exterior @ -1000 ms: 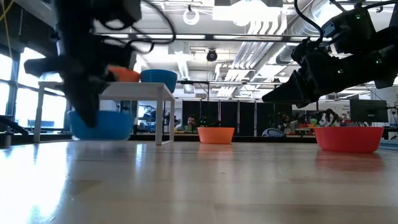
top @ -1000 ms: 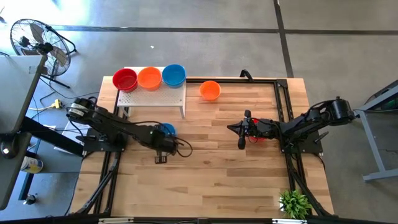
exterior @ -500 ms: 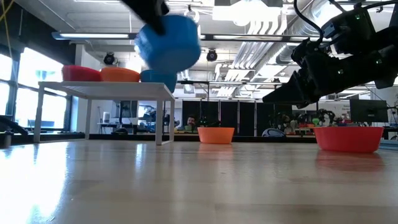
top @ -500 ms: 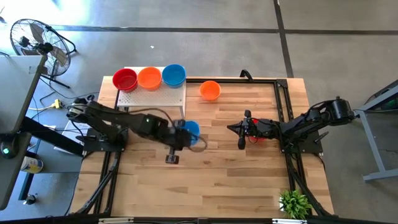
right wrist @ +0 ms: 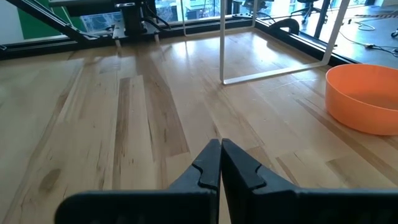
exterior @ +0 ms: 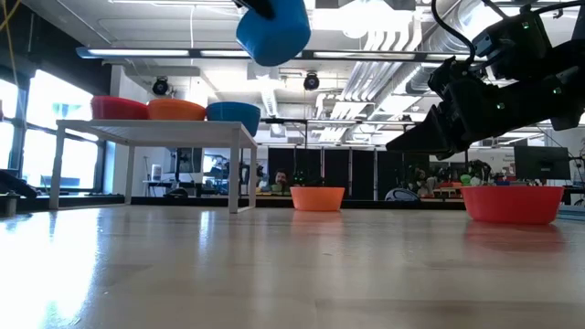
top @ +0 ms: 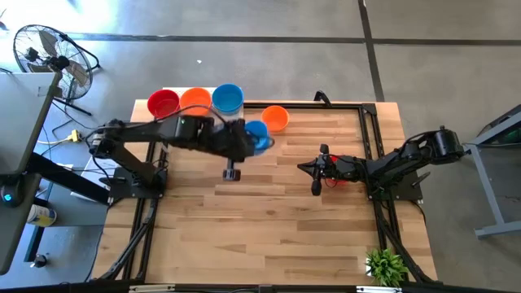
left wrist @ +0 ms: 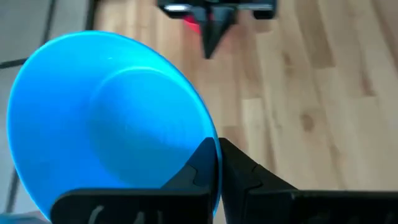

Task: Pick & Place Mini bowls
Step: Stack the blue bowl on top of the other blue bowls on the shelf

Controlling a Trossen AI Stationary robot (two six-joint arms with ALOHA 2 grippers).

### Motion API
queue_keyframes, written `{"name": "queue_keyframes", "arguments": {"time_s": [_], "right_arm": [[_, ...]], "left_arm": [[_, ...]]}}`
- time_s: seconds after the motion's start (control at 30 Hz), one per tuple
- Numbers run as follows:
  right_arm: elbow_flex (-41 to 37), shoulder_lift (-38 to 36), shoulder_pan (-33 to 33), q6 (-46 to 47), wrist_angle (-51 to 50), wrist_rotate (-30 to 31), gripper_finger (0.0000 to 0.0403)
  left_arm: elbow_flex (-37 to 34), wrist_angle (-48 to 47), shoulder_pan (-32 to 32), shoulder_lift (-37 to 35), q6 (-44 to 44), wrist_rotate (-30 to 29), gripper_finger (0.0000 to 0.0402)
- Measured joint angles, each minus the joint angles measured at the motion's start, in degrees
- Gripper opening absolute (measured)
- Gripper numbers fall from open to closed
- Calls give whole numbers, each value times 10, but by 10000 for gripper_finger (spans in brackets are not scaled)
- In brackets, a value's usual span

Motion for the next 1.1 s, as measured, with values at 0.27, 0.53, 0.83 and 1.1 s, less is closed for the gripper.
{"name": "queue_keyframes", "arguments": {"time_s": [0.27,0.53,0.83,1.1], "right_arm": [[0,0,0,0,0,0,2],[0,0,0,0,0,0,2],[0,0,0,0,0,0,2],[0,0,0,0,-1,0,2]], "left_arm": [[49,-30,59,0,21,-1,1],[76,-55,109,0,37,-4,1],[80,-74,145,0,38,-3,1],[80,-75,157,0,51,-39,1]]}}
